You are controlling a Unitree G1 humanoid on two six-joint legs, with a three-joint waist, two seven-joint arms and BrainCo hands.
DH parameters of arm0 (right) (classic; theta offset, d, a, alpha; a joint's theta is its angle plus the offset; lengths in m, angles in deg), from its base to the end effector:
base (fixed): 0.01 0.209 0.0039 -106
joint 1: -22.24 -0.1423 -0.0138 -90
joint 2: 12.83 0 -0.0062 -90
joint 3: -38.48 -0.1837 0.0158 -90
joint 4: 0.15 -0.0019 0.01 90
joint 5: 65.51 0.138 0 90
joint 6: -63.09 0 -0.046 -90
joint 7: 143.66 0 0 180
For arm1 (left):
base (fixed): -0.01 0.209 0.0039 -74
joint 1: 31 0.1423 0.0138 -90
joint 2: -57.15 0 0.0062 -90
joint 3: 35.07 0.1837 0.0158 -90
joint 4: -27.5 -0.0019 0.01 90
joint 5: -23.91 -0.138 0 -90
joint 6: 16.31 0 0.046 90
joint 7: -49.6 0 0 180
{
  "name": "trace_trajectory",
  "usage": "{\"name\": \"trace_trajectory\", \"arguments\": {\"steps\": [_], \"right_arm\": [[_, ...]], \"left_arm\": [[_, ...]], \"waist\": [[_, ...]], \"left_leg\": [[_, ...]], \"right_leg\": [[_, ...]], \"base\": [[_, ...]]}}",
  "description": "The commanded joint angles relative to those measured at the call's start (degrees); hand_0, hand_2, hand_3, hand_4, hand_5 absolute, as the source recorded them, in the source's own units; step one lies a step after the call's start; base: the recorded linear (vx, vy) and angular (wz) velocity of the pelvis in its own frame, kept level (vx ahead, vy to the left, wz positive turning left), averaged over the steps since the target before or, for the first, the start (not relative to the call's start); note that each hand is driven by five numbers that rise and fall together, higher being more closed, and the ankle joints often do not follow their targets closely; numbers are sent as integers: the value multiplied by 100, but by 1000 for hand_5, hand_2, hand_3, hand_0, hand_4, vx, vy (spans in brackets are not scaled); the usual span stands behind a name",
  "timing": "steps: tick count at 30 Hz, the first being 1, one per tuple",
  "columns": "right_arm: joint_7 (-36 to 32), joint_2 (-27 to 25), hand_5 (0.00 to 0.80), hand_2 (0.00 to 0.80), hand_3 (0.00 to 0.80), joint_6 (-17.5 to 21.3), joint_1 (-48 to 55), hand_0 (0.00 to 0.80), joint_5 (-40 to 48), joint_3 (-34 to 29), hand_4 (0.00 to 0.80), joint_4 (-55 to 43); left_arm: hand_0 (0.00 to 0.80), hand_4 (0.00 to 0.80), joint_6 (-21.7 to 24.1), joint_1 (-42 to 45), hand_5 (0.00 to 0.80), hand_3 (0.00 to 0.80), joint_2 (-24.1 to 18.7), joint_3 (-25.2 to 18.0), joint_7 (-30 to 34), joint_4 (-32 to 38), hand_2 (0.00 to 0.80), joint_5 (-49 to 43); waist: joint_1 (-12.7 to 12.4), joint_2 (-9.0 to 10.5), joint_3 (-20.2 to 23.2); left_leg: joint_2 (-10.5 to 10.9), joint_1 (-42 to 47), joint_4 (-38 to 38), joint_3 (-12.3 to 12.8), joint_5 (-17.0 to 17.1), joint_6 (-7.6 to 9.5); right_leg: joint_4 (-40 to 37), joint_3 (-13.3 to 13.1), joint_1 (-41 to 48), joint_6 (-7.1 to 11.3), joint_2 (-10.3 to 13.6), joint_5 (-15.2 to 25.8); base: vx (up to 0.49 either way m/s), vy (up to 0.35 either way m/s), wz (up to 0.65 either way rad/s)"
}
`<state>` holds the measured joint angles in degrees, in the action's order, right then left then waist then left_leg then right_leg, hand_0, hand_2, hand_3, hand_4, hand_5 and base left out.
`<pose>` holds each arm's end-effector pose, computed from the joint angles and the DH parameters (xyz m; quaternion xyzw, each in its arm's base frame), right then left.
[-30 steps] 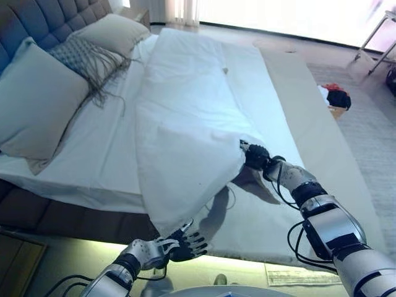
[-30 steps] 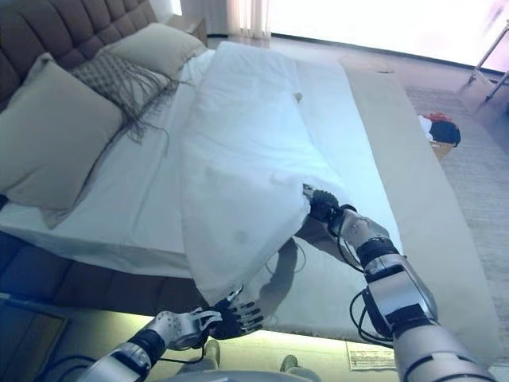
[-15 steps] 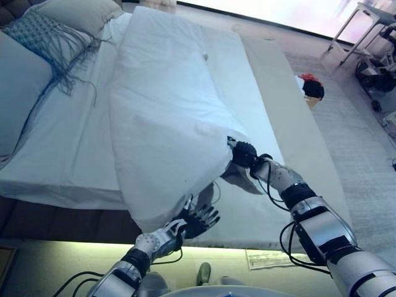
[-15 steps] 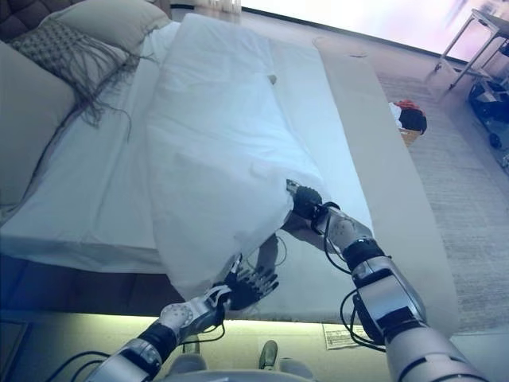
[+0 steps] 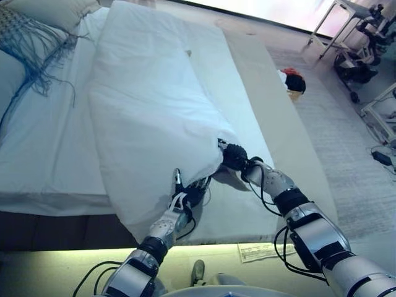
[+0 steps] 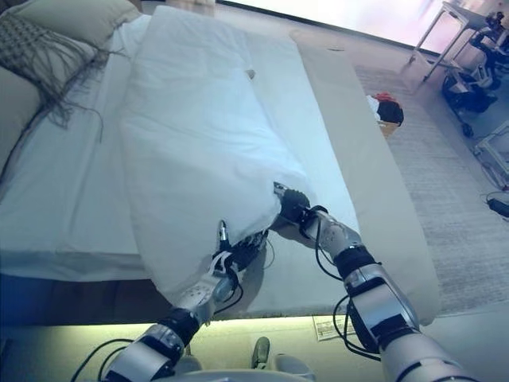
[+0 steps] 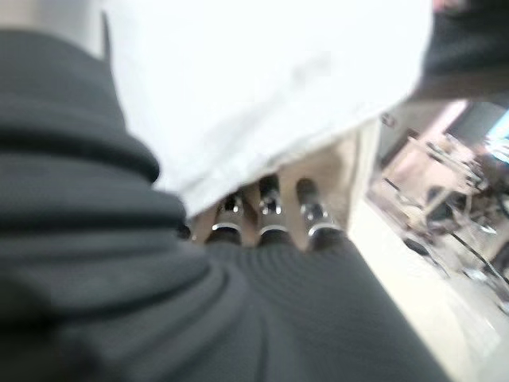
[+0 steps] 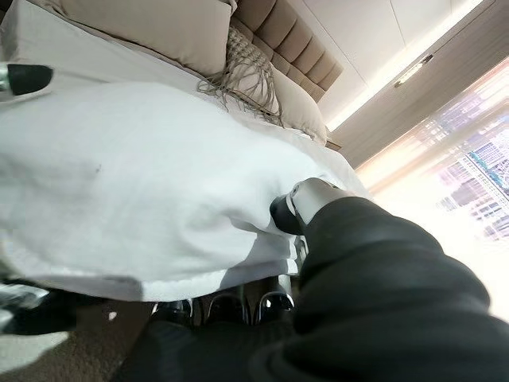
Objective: Make the bed neatly
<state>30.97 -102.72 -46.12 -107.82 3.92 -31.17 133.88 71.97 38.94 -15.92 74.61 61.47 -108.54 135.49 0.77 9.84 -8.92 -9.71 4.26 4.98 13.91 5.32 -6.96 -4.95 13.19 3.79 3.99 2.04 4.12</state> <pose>0.3133 -0.1345 0.0635 0.3323 0.2529 0.1711 0.8924 0.2317 0.0787 -0.0264 -0.7548 0.2165 0.0020 0.6192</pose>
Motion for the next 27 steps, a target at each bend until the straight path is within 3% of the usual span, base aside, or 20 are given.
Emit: {"name": "trace_trajectory", "arguments": {"steps": [1, 13, 14, 15, 16, 27], "right_arm": [[-184, -206, 800, 800, 800, 222, -252, 800, 479, -28, 800, -396], [-302, -187, 800, 800, 800, 170, -370, 800, 432, 112, 800, -224], [-315, -180, 800, 800, 800, 187, -367, 800, 410, 106, 800, -197], [-322, -182, 800, 800, 800, 190, -371, 800, 391, 99, 800, -180], [-325, -190, 800, 800, 800, 184, -380, 800, 381, 95, 800, -167], [-294, -242, 800, 800, 800, 36, -310, 800, 191, 57, 800, 3]], "left_arm": [[0, 0, 152, -757, 0, 0, 569, 162, 272, 27, 0, 141], [0, 0, 368, -936, 0, 0, 738, 472, 536, 247, 0, 141], [129, 129, 415, -944, 129, 129, 736, 491, 527, 286, 129, 141], [558, 558, 470, -954, 558, 558, 736, 505, 515, 315, 558, 141], [800, 800, 518, -962, 800, 800, 733, 512, 500, 344, 800, 141], [800, 800, 638, -920, 800, 800, 610, 369, 497, 501, 800, 141]], "waist": [[94, 34, 316], [155, -106, 335], [145, -120, 335], [139, -134, 333], [135, -147, 335], [42, -339, 498]], "left_leg": [[-593, 147, 2, 105, -234, -280], [-519, 138, 2, 109, -229, -280], [-514, 137, 2, 103, -229, -280], [-507, 137, 2, 97, -229, -280], [-501, 137, 2, 89, -228, -281], [-379, 195, 2, -43, -264, -268]], "right_leg": [[-5, 43, 9, 387, 192, 42], [-5, 40, 6, 393, 271, 37], [-5, 54, 10, 394, 281, 38], [-5, 68, 16, 397, 292, 38], [-5, 77, 20, 398, 301, 36], [-5, 217, 147, 430, 419, -30]], "base": [[-1, -5, -11], [-8, 12, 0], [0, 0, 0], [0, 0, 0], [0, 0, 0], [18, 40, 2]]}}
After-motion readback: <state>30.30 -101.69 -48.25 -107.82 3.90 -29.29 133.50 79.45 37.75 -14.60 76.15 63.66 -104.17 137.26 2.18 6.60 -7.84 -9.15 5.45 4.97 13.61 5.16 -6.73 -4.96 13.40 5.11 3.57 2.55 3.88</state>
